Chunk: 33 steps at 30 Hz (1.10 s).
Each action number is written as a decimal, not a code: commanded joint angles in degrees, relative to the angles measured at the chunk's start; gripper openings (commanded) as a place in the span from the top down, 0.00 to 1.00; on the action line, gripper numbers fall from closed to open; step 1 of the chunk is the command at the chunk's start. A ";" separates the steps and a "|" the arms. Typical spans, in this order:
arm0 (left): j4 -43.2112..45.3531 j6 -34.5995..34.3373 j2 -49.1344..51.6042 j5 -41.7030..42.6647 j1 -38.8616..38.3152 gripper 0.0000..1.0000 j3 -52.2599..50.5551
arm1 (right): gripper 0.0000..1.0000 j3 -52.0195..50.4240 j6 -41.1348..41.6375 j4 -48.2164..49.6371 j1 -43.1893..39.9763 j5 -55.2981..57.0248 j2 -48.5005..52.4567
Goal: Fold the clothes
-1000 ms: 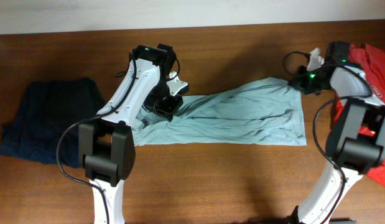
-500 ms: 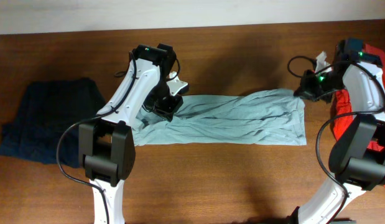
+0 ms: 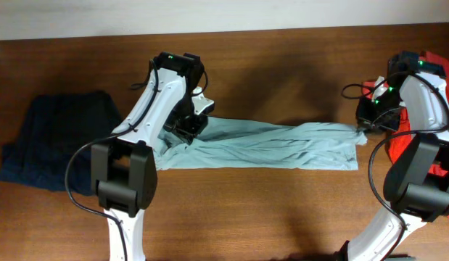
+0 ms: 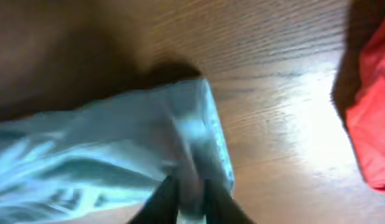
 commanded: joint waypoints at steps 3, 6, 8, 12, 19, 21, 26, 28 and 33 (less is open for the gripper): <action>-0.07 -0.37 -1.36 -1.05 2.60 0.99 -0.33 | 0.79 0.35 0.46 -0.83 0.26 1.97 -0.42; 0.46 -0.79 -1.36 -1.03 3.82 0.99 -0.33 | 0.75 0.35 0.48 -1.25 0.26 1.97 -0.42; 0.61 -0.98 -1.36 -1.01 4.44 0.92 -0.33 | 0.76 0.35 0.48 -1.46 0.26 1.97 -0.42; 0.59 -0.96 -1.36 -1.01 4.85 0.69 -0.33 | 0.78 0.35 0.63 -1.68 0.26 2.51 -0.42; 0.70 -0.98 -1.38 -1.01 4.85 0.78 -0.13 | 0.50 0.28 4.74 0.22 -0.66 3.08 -0.35; 0.07 -0.98 -1.49 -1.01 4.92 0.80 0.87 | 0.36 0.24 3.61 0.98 -2.58 -0.96 -0.15; -1.79 -3.61 -2.45 -0.87 6.03 0.80 7.10 | 0.21 0.15 -2.12 0.63 -8.68 -11.63 1.36; -1.25 -5.70 -3.54 -0.83 7.10 0.80 11.15 | 0.18 -0.61 -4.31 0.35 -11.43 -15.26 2.97; 0.61 -7.67 -5.68 -0.57 9.66 0.70 19.43 | 0.14 -4.57 -9.81 3.32 -13.88 -20.65 4.85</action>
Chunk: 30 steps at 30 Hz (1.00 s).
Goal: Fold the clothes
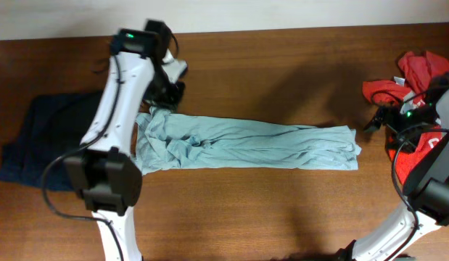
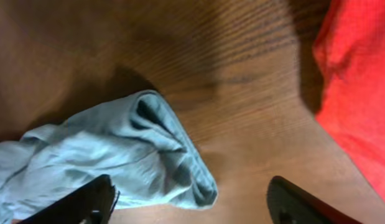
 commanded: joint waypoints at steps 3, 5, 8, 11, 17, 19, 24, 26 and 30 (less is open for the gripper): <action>0.37 -2.38 -4.61 0.66 2.95 0.64 7.87 | 0.10 -5.03 -7.56 4.00 -0.04 -6.08 1.60; 0.39 -2.36 -4.85 0.63 3.54 0.63 8.48 | 0.06 -7.54 -9.92 6.27 0.28 -6.16 1.60; 0.09 -2.08 -4.85 0.63 3.89 0.63 8.48 | 0.04 -10.95 -13.16 8.74 0.90 -9.49 1.60; 0.22 -1.46 -4.85 0.57 3.89 0.62 8.48 | 0.03 -13.94 -16.39 10.19 1.68 -14.27 1.60; 0.15 -1.25 -4.85 0.17 3.89 0.62 8.48 | 0.07 -15.96 -16.33 12.26 5.22 -17.25 1.60; 0.13 -1.25 -4.85 0.17 3.89 0.62 8.48 | 0.14 -15.93 -15.80 11.82 6.51 -17.20 1.60; -0.28 -1.25 -4.85 0.17 3.89 0.62 8.48 | 0.25 -15.93 -15.28 11.19 8.02 -16.41 1.57; -0.42 -1.25 -4.85 0.15 3.89 0.62 8.48 | 0.35 -15.65 -15.10 11.21 7.91 -14.93 1.55; -0.79 -1.27 -4.90 -2.47 3.89 0.62 8.48 | 0.66 -13.33 -9.09 11.19 6.43 -7.48 0.98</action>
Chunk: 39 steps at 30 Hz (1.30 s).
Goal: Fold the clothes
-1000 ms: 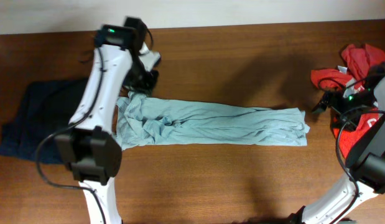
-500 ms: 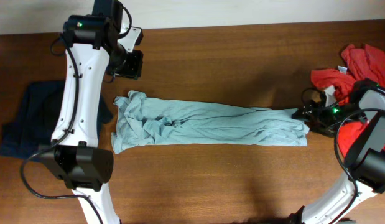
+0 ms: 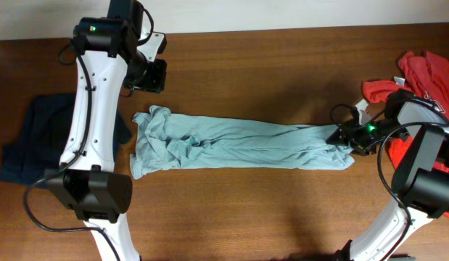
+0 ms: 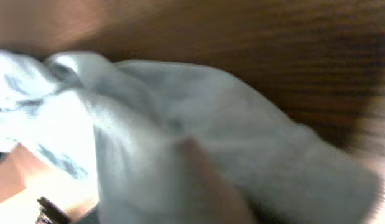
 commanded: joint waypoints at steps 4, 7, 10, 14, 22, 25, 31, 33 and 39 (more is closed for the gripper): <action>-0.85 0.31 -0.81 -3.56 0.24 0.61 0.63 | 0.85 4.70 5.70 -0.85 -2.45 6.99 -2.03; -0.83 0.28 -0.81 -4.63 0.24 0.58 0.63 | 0.94 10.45 11.32 -3.76 -2.78 16.44 -5.25; -0.76 0.26 -0.81 -6.40 0.26 0.57 0.63 | 0.96 16.85 13.73 -7.04 -2.75 23.06 -8.11; -0.66 0.24 -0.92 -7.10 0.76 0.56 0.66 | 0.96 25.00 14.67 -11.87 -1.88 23.98 -10.60; -0.55 -3.45 -4.48 -6.64 5.49 0.56 4.87 | 0.96 29.20 18.58 -18.53 13.77 24.39 -13.09; -0.55 -3.43 -6.64 -6.49 6.32 0.50 7.17 | 0.96 28.44 22.82 -18.08 22.97 24.41 -12.83; 0.04 -3.43 -9.20 -6.49 6.36 0.45 7.82 | 0.96 28.44 27.61 -15.23 39.04 24.41 -10.10; 0.02 -3.43 -9.38 -6.49 6.36 0.45 7.82 | 0.96 28.39 28.98 -14.80 42.60 24.83 -8.68; -0.63 -3.43 -9.46 -6.47 6.36 0.45 7.82 | 0.95 28.39 34.75 -12.22 53.44 25.16 -0.92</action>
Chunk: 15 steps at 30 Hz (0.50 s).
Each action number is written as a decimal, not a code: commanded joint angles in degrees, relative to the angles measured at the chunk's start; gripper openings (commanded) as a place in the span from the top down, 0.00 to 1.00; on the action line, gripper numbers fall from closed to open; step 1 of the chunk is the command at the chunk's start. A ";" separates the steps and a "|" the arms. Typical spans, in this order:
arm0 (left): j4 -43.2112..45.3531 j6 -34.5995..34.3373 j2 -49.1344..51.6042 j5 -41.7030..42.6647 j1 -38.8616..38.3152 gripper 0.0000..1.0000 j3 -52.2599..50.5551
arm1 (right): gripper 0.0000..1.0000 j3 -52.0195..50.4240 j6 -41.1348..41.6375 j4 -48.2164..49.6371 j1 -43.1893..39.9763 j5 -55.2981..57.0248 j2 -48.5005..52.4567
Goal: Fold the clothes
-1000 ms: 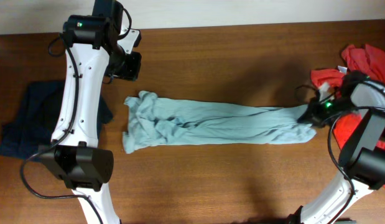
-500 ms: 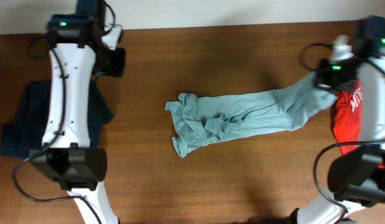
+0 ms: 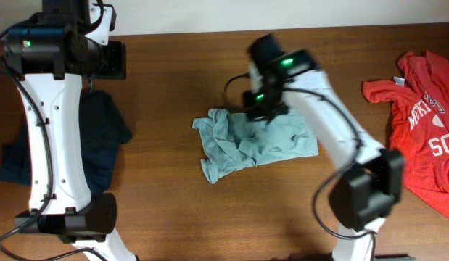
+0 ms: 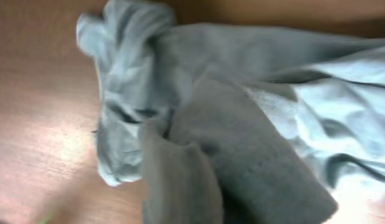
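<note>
The light blue garment (image 3: 257, 141) lies bunched in the middle of the table, about half as long as the table's width would allow, with a crumpled left end. My right gripper (image 3: 262, 110) hovers at its upper edge. In the right wrist view the light blue garment (image 4: 254, 81) fills the frame, and a fold of it drapes over my fingers and hides them; the jaws appear shut on that fold. My left gripper (image 3: 114, 61) is raised at the far left, away from the garment, and its jaws cannot be made out.
A red shirt (image 3: 420, 123) with white print lies spread at the right edge. A dark navy garment (image 3: 101, 138) lies at the left, partly under the left arm. Bare wooden table (image 3: 209, 217) shows in front.
My right gripper has moved from the garment's right end to the table's middle, with that end in it. The garment is now doubled over and shorter. My left arm has drawn further left.
First both grippers were at the ends of the stretched-out garment. Then both were off it, with the garment flat and the right gripper open. Then the right gripper was back on the right end, and now that end lies over the middle.
</note>
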 commanded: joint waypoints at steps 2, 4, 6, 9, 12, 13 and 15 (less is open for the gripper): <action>-0.28 -0.76 -0.24 0.02 0.00 0.45 0.59 | 0.94 -0.31 4.52 1.70 6.91 -0.48 5.38; -0.31 -0.76 -0.24 0.02 0.00 0.45 0.59 | 0.74 -0.31 4.52 3.85 9.35 -0.17 6.25; -0.44 -0.76 -0.24 0.02 0.00 0.45 0.59 | 0.42 -0.28 4.52 5.51 10.40 -0.35 6.32; -0.42 -0.76 -0.24 0.02 0.00 0.44 0.59 | 0.41 0.09 4.02 5.40 9.90 0.11 4.90; -0.42 -0.76 -0.24 0.02 -0.02 0.39 0.59 | 0.39 0.72 2.27 4.31 6.54 0.11 1.20; -0.44 -0.76 -0.24 0.07 -0.02 0.39 0.59 | 0.36 0.72 1.88 3.76 4.68 0.09 -0.42; -0.44 -0.74 -0.24 1.66 -0.02 0.38 0.59 | 0.30 0.72 1.88 2.14 0.94 0.11 -2.32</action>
